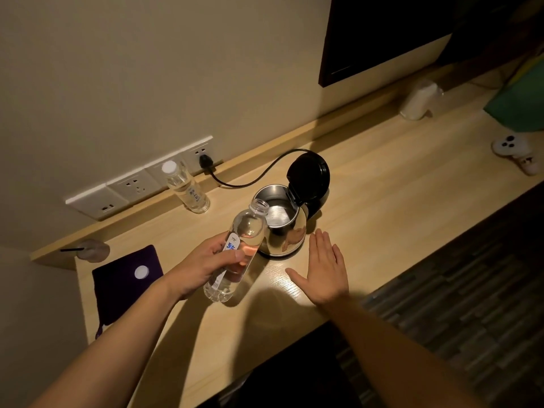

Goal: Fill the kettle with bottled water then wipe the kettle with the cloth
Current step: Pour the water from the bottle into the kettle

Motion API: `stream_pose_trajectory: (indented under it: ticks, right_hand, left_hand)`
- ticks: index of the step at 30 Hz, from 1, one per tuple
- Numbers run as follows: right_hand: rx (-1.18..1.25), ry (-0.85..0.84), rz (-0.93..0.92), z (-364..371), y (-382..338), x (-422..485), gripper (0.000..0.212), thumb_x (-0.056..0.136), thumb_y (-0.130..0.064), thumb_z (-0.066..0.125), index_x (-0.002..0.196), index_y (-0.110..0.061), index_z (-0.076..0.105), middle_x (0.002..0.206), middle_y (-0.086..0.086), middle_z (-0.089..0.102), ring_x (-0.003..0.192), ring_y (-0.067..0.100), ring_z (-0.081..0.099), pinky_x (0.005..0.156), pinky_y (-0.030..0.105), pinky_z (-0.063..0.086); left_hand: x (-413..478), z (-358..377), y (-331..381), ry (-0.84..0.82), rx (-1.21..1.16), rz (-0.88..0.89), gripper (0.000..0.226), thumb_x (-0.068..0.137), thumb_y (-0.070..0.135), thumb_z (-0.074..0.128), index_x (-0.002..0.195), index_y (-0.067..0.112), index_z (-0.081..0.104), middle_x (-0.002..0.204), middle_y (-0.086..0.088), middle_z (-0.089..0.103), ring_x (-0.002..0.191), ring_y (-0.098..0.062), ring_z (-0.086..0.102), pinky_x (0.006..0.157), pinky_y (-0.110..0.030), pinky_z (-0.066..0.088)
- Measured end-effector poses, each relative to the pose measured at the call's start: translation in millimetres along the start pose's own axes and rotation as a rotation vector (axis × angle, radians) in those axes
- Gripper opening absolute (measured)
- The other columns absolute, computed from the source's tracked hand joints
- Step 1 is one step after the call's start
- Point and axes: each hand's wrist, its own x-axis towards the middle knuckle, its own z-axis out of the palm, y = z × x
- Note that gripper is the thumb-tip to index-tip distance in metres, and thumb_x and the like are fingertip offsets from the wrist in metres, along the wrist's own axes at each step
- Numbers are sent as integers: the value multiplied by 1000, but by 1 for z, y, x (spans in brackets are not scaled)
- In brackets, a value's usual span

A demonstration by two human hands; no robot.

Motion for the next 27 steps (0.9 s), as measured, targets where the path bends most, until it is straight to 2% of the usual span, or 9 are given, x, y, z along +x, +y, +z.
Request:
stream_pose_trajectory:
  ticks: [4,8,12,16,27]
  right_hand:
    - [7,8,-6,2,1,0,112,87,-88,24,165,-10,6,175,8,1,161,22,-5,130,44,9]
    - [24,9,-13,2,2,0,110,88,-87,27,165,-10,7,175,8,2,161,22,-5,130,44,8]
    - [25,0,-19,1,2,0,110,89,-87,26,165,-11,6,175,8,0,161,21,-6,130,43,5]
    - [34,9,-20,2,2,1,109,89,-86,28,165,-10,8,175,9,1,161,22,-5,129,43,5]
    - [22,3,-19,1,1,-1,109,89,-87,22,165,-11,4,175,8,-3,161,21,-9,129,42,2]
  left_hand:
    - [-1,3,2,26,41,-27,81,55,72,83,114,18,70,107,-18,73,94,-25,70,82,-34,59]
    - [-3,2,1,45,57,-55,64,60,69,81,104,23,73,100,-11,77,90,-24,73,83,-40,57]
    - [-4,0,1,77,109,-61,81,54,78,78,102,14,69,93,-10,79,81,-25,75,74,-36,58]
    - [-6,-1,3,70,135,-57,85,51,82,77,98,12,66,82,-5,77,71,-18,73,63,-28,56]
    - [-9,-5,1,66,170,-84,93,48,85,75,98,8,67,79,-5,76,67,-17,72,62,-27,54]
